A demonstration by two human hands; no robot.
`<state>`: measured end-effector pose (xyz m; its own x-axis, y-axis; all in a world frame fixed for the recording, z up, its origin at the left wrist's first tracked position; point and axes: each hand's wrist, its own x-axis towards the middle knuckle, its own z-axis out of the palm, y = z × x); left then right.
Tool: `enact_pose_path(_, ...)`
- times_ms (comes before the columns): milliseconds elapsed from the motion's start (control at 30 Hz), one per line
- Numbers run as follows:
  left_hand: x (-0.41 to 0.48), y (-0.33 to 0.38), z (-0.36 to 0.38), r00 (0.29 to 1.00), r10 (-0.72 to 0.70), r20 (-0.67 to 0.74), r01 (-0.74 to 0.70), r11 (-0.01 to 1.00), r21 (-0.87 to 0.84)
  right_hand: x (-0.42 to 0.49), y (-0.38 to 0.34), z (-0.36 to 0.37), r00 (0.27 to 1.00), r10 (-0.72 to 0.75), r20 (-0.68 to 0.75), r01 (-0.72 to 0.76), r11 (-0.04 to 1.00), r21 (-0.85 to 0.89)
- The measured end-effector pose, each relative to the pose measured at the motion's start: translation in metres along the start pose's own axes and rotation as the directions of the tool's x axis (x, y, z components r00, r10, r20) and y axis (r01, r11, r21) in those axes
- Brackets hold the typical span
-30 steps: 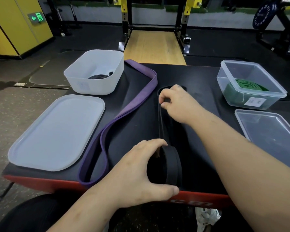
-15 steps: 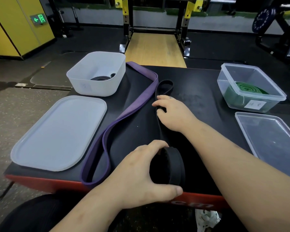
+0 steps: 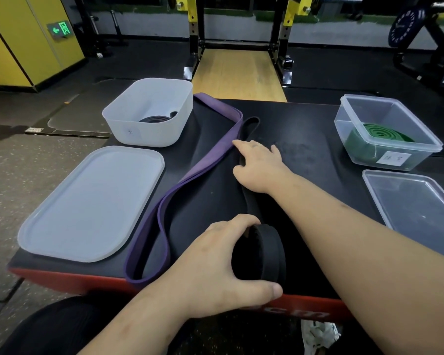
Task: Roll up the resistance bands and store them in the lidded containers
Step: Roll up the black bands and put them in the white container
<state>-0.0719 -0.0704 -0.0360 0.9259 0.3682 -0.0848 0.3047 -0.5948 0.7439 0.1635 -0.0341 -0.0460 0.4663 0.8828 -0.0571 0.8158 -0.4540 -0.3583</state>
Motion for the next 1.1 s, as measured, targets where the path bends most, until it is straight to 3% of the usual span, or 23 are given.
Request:
enact_pose_path(133,0.0,0.0,0.001,1.0,-0.005,0.008,0.005,1.0,-0.003,-0.01,0.003,-0.003,0.993,-0.101,0.062,0.096,0.991,0.091)
enact_pose_path(300,0.0,-0.002,0.003,1.0,-0.002,-0.01,0.002,1.0,0.008,-0.036,0.012,-0.002,0.987,-0.142,-0.078,0.15,0.982,0.112)
enact_pose_path(733,-0.003,-0.001,0.007,0.991,0.027,-0.129,-0.035,0.998,-0.061,-0.15,0.029,-0.006,0.981,-0.173,-0.087,0.191,0.943,0.272)
enact_pose_path(933,-0.002,-0.001,0.006,0.986,0.081,-0.145,-0.093,0.993,-0.079,-0.187,0.04,-0.032,0.931,-0.293,0.219,0.188,0.897,0.4)
enact_pose_path(1100,-0.001,-0.01,0.003,0.992,0.071,-0.107,-0.08,0.993,-0.083,-0.19,0.043,-0.033,0.907,-0.319,0.275,0.179,0.883,0.434)
